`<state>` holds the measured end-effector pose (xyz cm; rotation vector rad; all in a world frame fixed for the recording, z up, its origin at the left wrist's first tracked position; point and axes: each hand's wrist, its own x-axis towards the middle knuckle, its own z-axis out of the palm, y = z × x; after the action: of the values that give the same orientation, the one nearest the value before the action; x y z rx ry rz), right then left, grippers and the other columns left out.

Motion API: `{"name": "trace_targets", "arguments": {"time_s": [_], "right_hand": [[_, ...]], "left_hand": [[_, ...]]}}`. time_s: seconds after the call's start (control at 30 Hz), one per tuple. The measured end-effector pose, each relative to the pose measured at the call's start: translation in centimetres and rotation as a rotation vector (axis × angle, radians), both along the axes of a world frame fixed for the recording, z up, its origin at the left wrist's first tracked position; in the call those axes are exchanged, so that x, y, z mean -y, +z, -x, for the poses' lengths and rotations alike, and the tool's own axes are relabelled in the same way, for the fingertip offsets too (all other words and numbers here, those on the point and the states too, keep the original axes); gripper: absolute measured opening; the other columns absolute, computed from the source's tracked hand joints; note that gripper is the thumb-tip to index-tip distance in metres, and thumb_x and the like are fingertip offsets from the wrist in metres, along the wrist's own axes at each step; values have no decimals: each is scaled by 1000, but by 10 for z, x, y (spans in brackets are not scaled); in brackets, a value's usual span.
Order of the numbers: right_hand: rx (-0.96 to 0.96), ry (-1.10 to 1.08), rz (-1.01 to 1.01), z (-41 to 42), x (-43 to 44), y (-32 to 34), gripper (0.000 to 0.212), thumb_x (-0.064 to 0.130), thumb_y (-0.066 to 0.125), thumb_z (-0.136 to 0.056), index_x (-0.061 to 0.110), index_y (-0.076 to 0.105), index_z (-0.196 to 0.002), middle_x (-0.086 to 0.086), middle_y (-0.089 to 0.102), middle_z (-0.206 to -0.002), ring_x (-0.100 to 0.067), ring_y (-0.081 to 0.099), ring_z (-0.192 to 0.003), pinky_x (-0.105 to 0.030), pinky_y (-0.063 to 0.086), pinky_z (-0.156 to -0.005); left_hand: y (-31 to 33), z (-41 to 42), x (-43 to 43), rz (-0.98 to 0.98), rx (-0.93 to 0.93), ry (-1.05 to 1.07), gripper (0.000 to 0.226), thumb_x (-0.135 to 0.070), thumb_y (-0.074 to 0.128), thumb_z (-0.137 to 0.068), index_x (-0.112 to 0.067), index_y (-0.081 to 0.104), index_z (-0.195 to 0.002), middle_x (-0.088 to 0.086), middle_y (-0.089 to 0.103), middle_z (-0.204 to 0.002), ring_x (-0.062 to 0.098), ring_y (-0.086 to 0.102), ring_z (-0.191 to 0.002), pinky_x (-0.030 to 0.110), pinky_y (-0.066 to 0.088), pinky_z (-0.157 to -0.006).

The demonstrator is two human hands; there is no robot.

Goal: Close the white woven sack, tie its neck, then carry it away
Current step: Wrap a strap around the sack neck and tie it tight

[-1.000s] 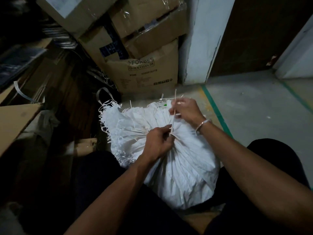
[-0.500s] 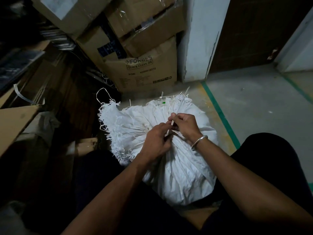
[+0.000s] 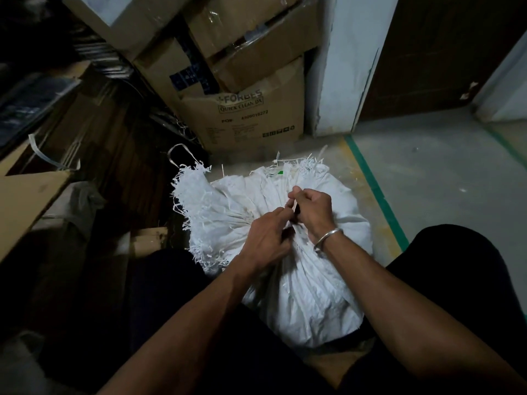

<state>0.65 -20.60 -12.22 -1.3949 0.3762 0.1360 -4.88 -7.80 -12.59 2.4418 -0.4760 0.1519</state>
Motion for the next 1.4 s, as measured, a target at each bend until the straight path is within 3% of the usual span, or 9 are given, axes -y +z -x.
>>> {"name": "trace_targets", "arguments": {"time_s": [0.2,0.37,0.43,0.6,0.77,0.9,1.07,1.2,1.4], "right_hand": [[38,304,59,2,25,37,38,33,39,-109,10,66,-125,-2,56,-70,-14,61,-61,-37,54,-67],[34,130,32,9,35,41,23,21,45,-107,8,56,-123,-8,71,-73,-24,70,-67,-35,54,-66],[52,35,42,9,38,44,15,12,52,-102,10,52,-117,-14,75,-87,-30,74,-67,-35,57,-61],[350,114,629,30,41,39,17,20,58,-99,11,72,-103,-4,74,-81,-14,74,-58,-37,60,-65],[529,198,861,50,47,33,31,-1,57,-92,14,77,-112,0,74,-96,-4,72,-67,-22,58,-74],[600,236,1015,59,58,34,17,12,74,-84,18,82,-98,-1,71,-84,-11,66,-74,-27,54,-76],[615,345,1084,71,67,36,7,17,76,-87,18,81,-91,0,65,-83,-12,62,-77,-26,49,-73],[585,367,1149,75,67,31,10,18,71,-91,16,80,-95,0,61,-88,-15,61,-79,-20,41,-73],[546,267,1137,78,64,27,10,10,63,-93,9,72,-88,-5,60,-89,-17,59,-83,-33,48,-78]], "left_hand": [[15,5,-7,672,-366,245,49,13,66,-73,-15,49,-110,6,65,-114,15,70,-101,36,60,-80],[16,7,-2,490,-181,341,10,-10,74,-79,-12,72,-89,2,60,-103,10,67,-87,23,56,-77],[17,7,3,398,-184,356,12,-21,79,-81,-9,76,-81,1,55,-102,10,62,-87,15,52,-75],[16,14,14,311,-171,388,25,-34,83,-79,-10,79,-82,-3,46,-97,5,50,-90,6,35,-73],[10,25,22,282,-217,404,33,-23,80,-80,9,74,-82,-3,40,-80,23,50,-111,17,33,-80],[0,26,17,346,-272,441,33,-31,86,-76,-4,79,-94,2,44,-112,10,51,-107,8,37,-77],[-3,31,20,429,-337,441,35,-34,92,-70,-9,77,-90,-1,42,-119,4,62,-88,-1,43,-69],[-4,31,21,500,-360,472,32,-30,94,-68,-11,77,-87,-1,41,-119,9,65,-92,4,48,-75],[-1,35,25,597,-412,492,32,-23,94,-70,-6,76,-90,0,40,-121,12,66,-91,22,56,-86]]}}
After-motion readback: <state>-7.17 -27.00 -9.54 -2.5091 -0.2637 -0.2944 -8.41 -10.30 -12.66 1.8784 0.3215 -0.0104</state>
